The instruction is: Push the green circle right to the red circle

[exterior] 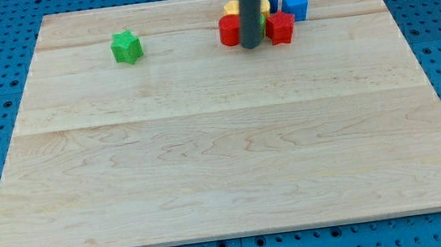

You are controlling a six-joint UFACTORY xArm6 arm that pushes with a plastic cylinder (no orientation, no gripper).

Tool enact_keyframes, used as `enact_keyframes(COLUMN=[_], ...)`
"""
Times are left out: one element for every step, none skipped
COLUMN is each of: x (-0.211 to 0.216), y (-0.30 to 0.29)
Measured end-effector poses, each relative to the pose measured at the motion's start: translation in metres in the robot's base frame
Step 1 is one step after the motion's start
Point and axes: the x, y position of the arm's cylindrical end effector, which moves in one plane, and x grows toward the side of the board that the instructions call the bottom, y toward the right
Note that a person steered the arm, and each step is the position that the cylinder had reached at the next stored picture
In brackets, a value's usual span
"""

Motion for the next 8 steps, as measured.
enact_keyframes(x=[0.05, 0.024, -0.016, -0.025, -0.066, -0.003, 0.026, 0.009], y=[-0.017, -0.057, -0.11, -0.114, -0.11, -0.133, -0.173, -0.207])
